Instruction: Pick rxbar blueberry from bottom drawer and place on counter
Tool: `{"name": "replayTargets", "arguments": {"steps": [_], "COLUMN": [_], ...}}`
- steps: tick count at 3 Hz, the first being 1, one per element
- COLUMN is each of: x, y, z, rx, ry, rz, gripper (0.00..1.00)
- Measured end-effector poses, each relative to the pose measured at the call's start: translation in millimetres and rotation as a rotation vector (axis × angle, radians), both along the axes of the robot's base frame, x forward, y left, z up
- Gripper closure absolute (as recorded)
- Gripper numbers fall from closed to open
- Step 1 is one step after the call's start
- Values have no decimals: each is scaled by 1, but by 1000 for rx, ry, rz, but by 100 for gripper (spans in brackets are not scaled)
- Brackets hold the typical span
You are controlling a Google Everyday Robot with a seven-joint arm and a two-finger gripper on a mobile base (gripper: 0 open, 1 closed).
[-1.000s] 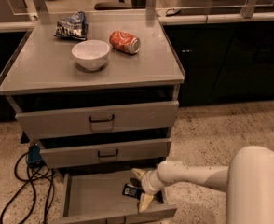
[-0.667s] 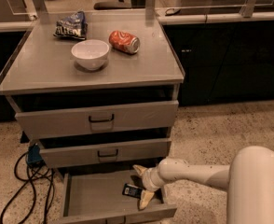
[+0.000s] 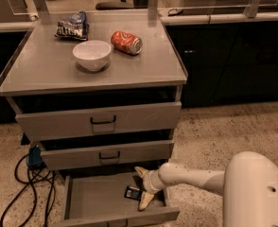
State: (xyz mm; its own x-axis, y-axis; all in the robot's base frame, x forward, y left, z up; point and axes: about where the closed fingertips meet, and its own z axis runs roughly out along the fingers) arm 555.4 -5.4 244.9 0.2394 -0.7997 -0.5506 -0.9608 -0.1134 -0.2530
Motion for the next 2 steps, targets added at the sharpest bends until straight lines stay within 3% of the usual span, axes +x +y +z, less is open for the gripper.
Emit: {"name": "replayTargets", "arguments": {"steps": [1,2], "x": [38,46], "y": [2,-1], "z": [-20,-23], "rx": [29,30], "ry": [-60,-69], "rz": [-58,-71], "gripper": [0,0]}}
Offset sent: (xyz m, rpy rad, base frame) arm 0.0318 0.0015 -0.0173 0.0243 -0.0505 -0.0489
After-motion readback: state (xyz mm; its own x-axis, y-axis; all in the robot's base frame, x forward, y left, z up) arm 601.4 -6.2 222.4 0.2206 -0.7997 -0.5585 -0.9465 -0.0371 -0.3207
